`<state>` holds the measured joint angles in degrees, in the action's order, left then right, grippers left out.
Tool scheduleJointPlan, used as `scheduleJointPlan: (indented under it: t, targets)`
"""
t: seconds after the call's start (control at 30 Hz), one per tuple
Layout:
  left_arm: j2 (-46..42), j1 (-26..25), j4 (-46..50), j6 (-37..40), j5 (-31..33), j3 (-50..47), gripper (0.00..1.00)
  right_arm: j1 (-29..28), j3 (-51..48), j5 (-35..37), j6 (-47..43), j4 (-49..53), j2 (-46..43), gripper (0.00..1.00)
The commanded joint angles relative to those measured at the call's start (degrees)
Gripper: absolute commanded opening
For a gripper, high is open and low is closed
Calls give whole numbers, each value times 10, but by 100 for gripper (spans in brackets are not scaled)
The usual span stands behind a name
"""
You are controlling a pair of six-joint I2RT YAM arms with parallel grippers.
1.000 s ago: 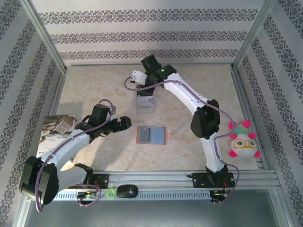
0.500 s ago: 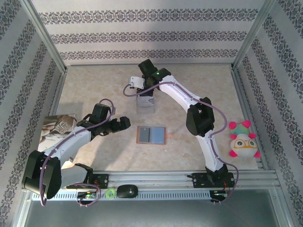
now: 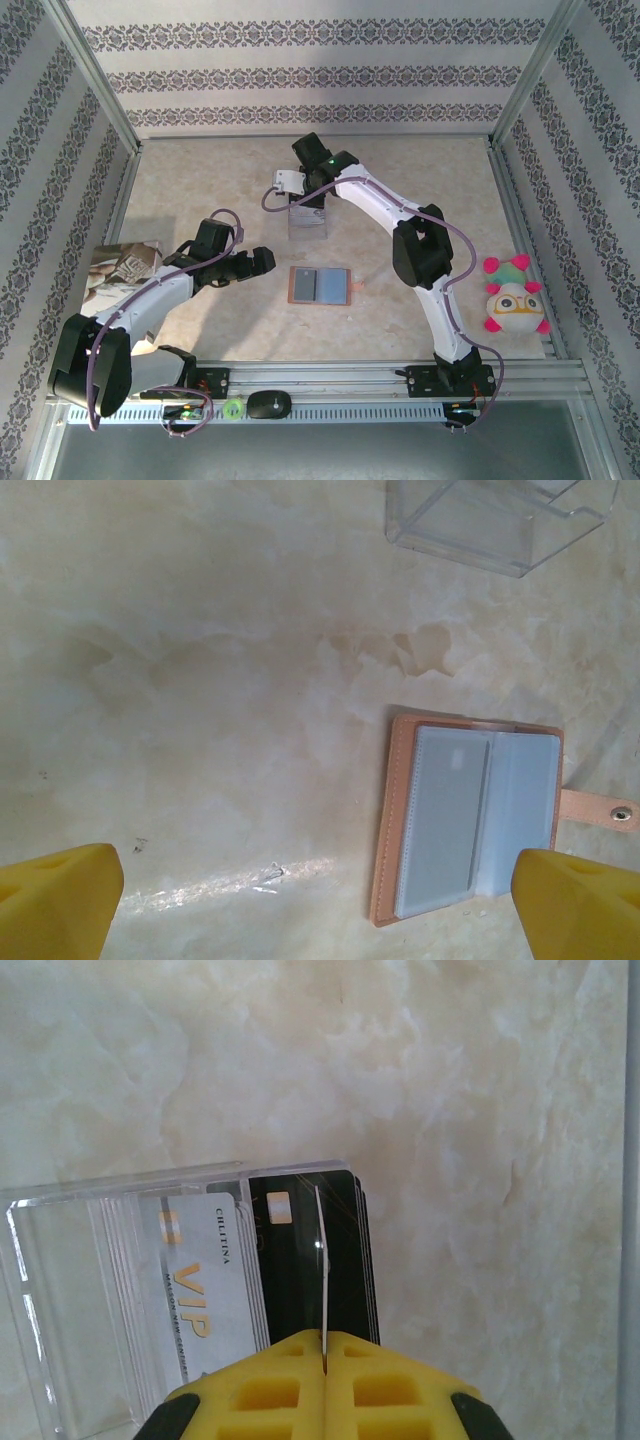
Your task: Take the credit cards out of the card holder
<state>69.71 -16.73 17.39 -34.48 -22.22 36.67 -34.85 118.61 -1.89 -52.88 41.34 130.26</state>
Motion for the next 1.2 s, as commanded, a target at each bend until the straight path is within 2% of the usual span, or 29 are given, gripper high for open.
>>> scheduleJointPlan:
  t: [0.0, 0.63, 1.0, 1.17]
  targets:
    - [4, 10, -4, 9, -6, 1, 100, -9, -11, 3, -9, -6, -19, 0]
    - [4, 14, -5, 10, -13, 0, 100, -9, -27, 30, -4, -50, -16, 3]
    - [-3, 16, -3, 9, -13, -1, 100, -10, -33, 17, -5, -27, -22, 1]
    - [-4, 16, -3, 7, -14, 0, 100, -11, -38, 21, -4, -32, -23, 4]
